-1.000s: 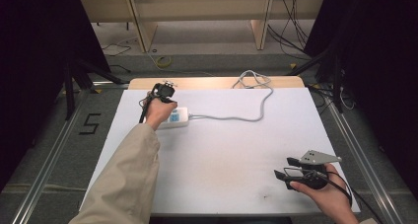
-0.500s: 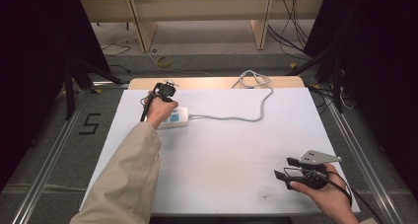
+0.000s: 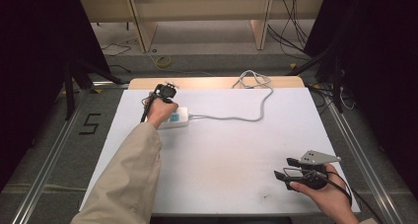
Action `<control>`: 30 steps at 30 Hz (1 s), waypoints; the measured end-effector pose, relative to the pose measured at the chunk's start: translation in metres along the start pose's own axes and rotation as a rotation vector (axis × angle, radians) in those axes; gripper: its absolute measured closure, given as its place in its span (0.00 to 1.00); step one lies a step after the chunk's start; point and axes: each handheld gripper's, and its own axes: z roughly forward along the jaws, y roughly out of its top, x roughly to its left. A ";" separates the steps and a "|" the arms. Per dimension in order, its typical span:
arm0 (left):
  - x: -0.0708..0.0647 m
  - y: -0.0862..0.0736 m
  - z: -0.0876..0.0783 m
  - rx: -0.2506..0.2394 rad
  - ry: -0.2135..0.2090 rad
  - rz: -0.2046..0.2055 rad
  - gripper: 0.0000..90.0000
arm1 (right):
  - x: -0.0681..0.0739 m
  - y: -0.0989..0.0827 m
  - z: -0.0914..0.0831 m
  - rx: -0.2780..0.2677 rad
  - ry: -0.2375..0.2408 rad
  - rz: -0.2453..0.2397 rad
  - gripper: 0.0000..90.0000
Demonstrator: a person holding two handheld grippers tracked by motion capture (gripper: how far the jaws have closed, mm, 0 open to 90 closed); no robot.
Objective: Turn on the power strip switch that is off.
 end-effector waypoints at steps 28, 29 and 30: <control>-0.005 0.000 0.004 0.033 0.034 0.030 1.00 | 0.001 0.000 0.000 0.003 0.000 -0.003 0.35; -0.005 0.000 0.004 0.036 0.039 0.036 1.00 | 0.001 0.000 0.000 0.003 0.000 -0.003 0.35; -0.006 0.000 0.005 0.038 0.043 0.043 1.00 | 0.001 0.000 0.000 0.004 0.000 -0.004 0.35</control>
